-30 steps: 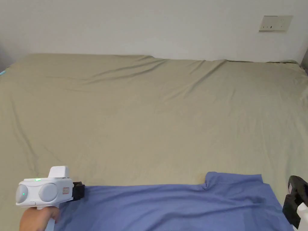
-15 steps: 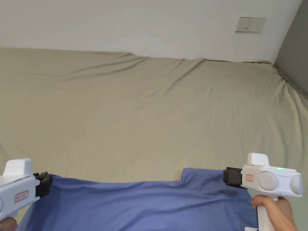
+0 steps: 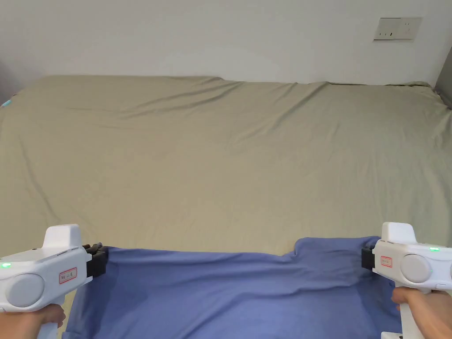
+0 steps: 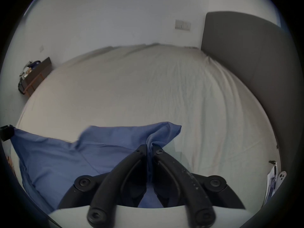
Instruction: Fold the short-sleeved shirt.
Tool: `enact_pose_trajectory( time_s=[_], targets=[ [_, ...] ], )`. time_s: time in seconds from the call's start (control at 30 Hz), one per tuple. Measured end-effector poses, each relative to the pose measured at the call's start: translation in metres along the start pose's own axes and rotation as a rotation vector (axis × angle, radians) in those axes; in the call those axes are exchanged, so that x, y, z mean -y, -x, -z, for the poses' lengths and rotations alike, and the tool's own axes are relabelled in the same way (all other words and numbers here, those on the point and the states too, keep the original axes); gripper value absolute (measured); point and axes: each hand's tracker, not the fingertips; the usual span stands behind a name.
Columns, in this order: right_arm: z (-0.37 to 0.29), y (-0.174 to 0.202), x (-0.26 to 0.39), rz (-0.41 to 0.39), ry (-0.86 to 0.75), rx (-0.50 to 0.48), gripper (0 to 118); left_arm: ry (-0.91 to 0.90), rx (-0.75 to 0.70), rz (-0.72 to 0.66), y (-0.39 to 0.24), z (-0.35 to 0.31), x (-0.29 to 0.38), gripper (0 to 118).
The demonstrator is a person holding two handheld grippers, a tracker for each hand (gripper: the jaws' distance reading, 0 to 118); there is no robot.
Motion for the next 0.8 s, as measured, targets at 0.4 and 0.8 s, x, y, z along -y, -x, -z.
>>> enact_pose_trajectory(
  time_s=[0.4,0.8],
  targets=[
    [-0.190,-0.020,0.084,0.056,-0.189,-0.123,9,-0.048,-0.033,-0.110,0.029,-0.092,0.059,4],
    [-0.195,-0.027,0.227,0.201,-0.009,-0.098,9,0.108,-0.074,-0.167,0.048,-0.111,0.172,4]
  ],
)
